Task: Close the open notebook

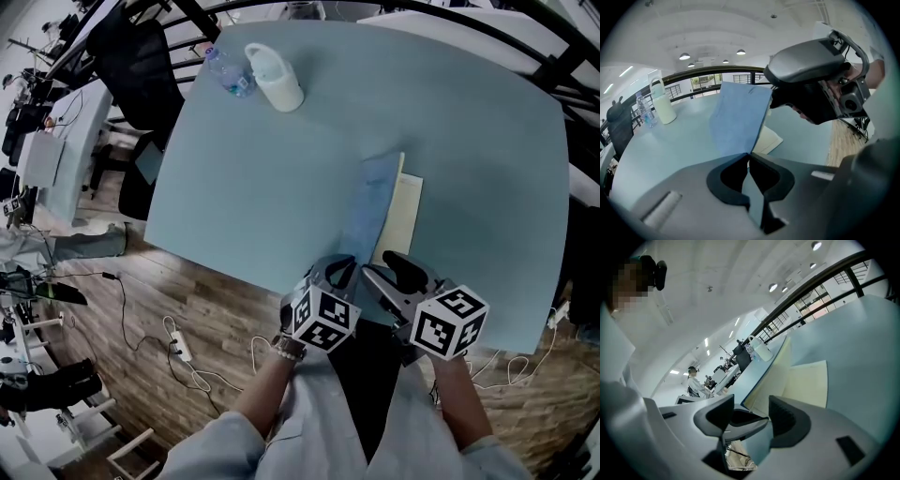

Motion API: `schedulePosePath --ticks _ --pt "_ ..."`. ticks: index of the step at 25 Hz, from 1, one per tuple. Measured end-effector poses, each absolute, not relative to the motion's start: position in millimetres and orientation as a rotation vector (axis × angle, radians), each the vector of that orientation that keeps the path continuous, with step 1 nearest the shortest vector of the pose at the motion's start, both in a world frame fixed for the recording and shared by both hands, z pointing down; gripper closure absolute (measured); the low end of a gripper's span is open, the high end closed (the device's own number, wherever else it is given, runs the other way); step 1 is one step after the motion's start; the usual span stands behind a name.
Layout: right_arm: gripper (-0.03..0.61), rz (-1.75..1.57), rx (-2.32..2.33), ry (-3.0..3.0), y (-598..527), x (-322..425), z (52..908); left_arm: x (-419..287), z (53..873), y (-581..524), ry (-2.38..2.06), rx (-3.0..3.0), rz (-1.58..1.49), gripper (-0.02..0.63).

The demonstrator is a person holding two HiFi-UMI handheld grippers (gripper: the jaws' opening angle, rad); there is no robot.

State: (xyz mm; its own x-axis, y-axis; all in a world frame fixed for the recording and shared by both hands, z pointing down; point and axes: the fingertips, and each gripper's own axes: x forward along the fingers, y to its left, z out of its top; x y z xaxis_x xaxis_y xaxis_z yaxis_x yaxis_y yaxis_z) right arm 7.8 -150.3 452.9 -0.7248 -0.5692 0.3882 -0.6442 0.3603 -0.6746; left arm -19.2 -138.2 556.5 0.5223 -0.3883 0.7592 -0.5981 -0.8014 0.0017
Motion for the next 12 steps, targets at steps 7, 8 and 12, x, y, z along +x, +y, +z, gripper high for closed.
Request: schedulePosePath --ticks 7,8,12 --pt "0.377 1.296 1.128 -2.469 -152 6 462 -11 560 -135 -0.788 2.546 1.220 0.595" --pt "0.391 1.279 1.141 -2.452 -153 8 463 -11 561 -135 -0.783 2.549 1.226 0.595" --pt "0.530 1.239 1.166 -2.411 -151 15 468 -10 563 -134 -0.774 2.542 1.217 0.594"
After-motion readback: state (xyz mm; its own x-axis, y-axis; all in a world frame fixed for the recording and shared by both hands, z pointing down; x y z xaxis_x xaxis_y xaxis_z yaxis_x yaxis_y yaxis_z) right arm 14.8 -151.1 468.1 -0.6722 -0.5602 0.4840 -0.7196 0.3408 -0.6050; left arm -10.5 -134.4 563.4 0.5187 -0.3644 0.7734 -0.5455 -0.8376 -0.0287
